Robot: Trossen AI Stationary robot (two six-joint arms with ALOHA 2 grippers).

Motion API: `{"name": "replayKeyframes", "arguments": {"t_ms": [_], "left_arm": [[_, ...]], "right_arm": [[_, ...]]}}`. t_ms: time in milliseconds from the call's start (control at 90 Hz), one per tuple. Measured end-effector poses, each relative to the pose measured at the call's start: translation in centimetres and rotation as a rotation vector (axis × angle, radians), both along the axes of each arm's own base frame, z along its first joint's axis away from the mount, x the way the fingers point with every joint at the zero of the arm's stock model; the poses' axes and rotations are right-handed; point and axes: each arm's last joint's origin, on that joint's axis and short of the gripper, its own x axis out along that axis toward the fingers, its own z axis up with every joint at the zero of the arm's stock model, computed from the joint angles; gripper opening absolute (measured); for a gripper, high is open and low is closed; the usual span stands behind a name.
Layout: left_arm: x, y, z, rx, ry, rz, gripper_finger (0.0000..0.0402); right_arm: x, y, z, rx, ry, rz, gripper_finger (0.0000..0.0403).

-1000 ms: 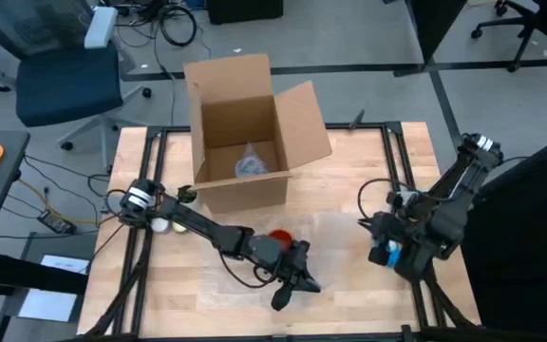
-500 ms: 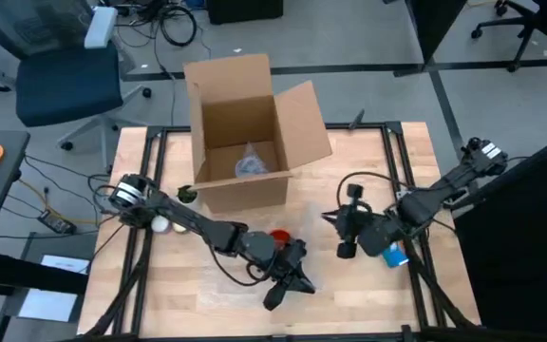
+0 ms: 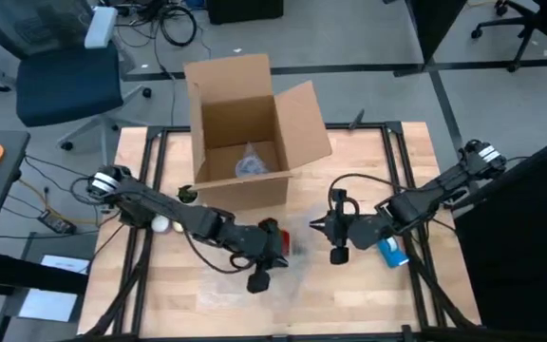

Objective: Wrap mug
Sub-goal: Wrap the black mug with bubble wrap

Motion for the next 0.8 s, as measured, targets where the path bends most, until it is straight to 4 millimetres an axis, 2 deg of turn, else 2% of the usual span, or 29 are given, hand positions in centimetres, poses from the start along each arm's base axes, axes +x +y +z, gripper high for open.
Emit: {"name": "replayKeyframes", "arguments": {"t_ms": [211, 489, 800], "left_arm": [[0.1, 0.9, -1.3, 0.052, 0.032, 0.046, 0.0000], [-0.1, 1.2, -1.8, 0.096, 0.080, 0.073, 0.0000], [0.4, -0.9, -0.2, -0.020, -0.095, -0.076, 0.0000]], "right_arm": [[0.6, -0.5, 0.3, 0.035, -0.023, 0.027, 0.0000], [0.9, -1.2, 0.3, 0.054, -0.016, 0.016, 0.0000], [1.1, -3.1, -2.4, 0.107, 0.056, -0.083, 0.0000]]}}
